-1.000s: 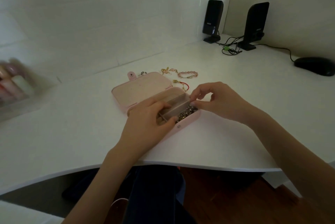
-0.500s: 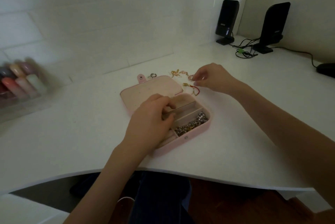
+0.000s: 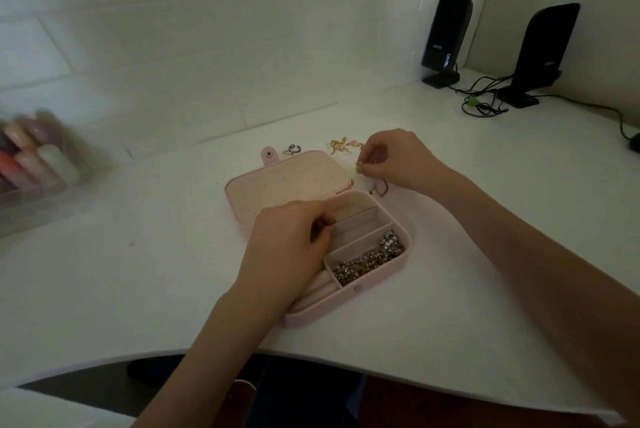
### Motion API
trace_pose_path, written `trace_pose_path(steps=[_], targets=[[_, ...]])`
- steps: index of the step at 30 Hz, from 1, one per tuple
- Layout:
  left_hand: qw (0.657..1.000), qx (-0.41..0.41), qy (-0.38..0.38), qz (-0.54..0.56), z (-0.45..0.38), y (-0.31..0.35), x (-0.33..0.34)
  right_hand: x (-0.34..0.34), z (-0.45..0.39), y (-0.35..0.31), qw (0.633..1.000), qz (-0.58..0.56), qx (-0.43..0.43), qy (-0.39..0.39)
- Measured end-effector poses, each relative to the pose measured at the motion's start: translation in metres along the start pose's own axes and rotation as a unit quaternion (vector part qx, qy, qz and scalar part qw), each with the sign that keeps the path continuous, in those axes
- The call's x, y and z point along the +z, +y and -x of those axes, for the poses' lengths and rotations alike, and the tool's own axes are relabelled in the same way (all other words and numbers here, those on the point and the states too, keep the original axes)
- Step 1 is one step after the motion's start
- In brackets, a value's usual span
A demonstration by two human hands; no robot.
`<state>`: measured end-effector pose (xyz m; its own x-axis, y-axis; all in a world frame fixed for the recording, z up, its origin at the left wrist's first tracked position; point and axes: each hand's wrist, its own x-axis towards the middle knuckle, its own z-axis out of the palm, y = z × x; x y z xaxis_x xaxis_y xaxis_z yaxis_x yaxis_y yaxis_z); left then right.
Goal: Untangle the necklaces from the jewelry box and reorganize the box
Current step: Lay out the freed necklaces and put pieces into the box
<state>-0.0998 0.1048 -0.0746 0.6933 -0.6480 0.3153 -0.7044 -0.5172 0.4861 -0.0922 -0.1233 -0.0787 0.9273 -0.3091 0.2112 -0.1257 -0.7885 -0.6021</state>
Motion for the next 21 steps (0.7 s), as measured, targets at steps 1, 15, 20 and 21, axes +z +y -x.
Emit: trace_pose_path(steps=[1, 15, 20, 21], targets=[[1.000, 0.003, 0.000, -0.001, 0.000, -0.001, 0.000, -0.005, 0.001, -0.001, 0.999, -0.042, 0.014, 0.011], [0.996, 0.033, -0.055, -0.054, -0.027, 0.014, 0.009, -0.043, 0.043, -0.059, 0.965, -0.259, -0.039, 0.004], [0.994, 0.034, -0.066, -0.077, -0.034, 0.016, 0.014, -0.045, 0.046, -0.061, 0.965, -0.259, -0.039, 0.007], [0.995, 0.032, -0.065, -0.071, -0.033, 0.015, 0.013, -0.046, 0.046, -0.061, 0.965, -0.259, -0.036, 0.008]])
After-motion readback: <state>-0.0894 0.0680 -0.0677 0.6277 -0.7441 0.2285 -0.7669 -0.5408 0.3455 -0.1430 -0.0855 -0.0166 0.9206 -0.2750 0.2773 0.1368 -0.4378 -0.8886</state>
